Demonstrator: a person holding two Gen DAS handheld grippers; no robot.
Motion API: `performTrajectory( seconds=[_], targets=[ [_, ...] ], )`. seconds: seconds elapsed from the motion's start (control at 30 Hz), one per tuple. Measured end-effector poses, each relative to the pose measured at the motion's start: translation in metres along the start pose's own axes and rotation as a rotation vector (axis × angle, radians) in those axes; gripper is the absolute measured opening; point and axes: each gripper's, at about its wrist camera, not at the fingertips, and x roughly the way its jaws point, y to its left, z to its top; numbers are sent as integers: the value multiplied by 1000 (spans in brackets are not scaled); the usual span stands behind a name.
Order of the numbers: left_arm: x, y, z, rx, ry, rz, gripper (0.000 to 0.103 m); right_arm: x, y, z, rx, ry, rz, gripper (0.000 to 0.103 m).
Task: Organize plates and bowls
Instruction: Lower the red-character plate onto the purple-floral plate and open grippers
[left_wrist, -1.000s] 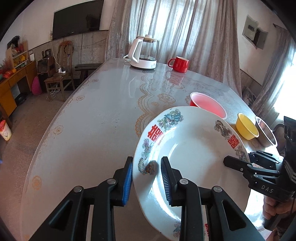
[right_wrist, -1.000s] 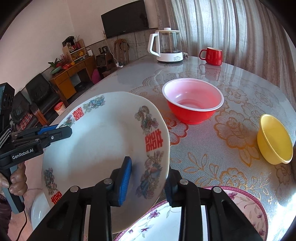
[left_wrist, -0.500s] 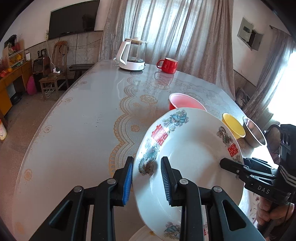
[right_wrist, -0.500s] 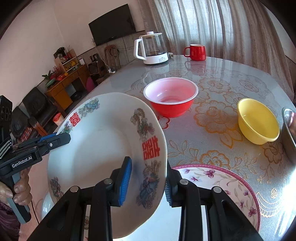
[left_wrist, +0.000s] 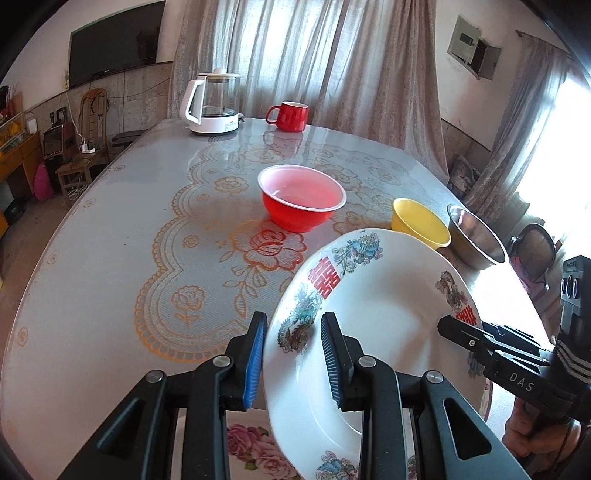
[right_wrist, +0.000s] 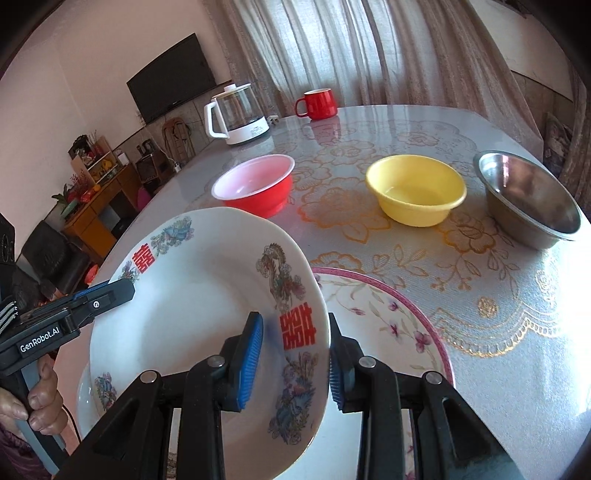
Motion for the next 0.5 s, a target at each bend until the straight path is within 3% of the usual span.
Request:
performTrajectory(
  seconds=[0.3,0.5],
  targets=[
    [14,-36,-11,38,52,-45,30,-25,-31,-21,68,-24,-67,32],
    [25,-47,-13,25,81,-57,30,-34,-41,-27,47,-51,-136,32]
  ],
)
